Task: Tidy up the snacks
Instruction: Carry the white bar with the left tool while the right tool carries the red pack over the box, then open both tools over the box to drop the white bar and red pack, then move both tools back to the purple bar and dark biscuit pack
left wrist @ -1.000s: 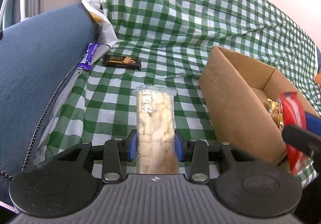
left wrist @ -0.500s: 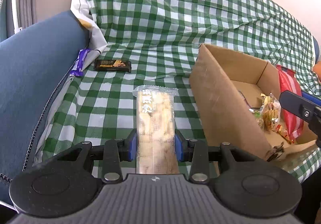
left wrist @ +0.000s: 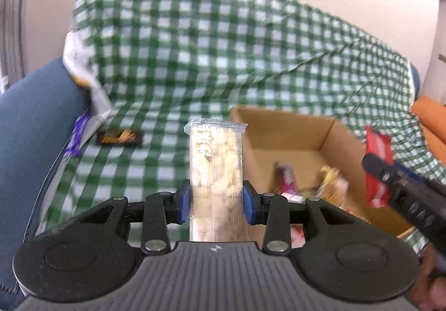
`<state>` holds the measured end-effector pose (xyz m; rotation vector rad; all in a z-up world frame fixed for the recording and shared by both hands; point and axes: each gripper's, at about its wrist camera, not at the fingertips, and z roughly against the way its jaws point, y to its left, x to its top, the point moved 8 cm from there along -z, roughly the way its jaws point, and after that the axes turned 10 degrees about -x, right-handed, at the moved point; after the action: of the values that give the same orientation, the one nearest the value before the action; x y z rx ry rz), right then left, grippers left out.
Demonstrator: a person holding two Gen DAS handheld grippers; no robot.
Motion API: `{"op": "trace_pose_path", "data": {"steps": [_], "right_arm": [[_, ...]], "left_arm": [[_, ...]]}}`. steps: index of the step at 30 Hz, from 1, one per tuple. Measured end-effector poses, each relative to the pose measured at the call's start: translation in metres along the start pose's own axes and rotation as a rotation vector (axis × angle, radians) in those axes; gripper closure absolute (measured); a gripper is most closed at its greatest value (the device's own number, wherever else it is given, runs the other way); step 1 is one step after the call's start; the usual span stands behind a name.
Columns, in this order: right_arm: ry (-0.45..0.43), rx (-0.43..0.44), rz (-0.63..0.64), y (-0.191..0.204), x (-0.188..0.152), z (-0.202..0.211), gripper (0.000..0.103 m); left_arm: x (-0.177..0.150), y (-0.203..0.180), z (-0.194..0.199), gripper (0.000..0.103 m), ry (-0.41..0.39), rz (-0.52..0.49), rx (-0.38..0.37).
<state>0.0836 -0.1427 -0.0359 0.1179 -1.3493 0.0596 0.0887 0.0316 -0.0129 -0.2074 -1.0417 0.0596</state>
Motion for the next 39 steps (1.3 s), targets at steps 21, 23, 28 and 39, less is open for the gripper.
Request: {"op": "trace_pose_path", "data": {"steps": [21, 23, 28, 39], "right_arm": [[-0.017, -0.217, -0.172, -0.074, 0.007, -0.032, 0.058], [-0.008, -0.222, -0.174, -0.075, 0.005, -0.035, 0.058], [0.054, -0.261, -0.162, -0.079, -0.004, -0.047, 0.037], [0.089, -0.261, -0.134, -0.076, -0.014, -0.052, 0.031]], "left_arm": [[0.073, -0.123, -0.045, 0.062, -0.081, -0.083, -0.169], [0.074, -0.127, -0.048, 0.062, -0.080, -0.086, -0.178], [0.075, -0.134, -0.053, 0.030, -0.068, -0.105, -0.215], [0.034, -0.068, -0.039, 0.069, -0.093, -0.065, -0.164]]}}
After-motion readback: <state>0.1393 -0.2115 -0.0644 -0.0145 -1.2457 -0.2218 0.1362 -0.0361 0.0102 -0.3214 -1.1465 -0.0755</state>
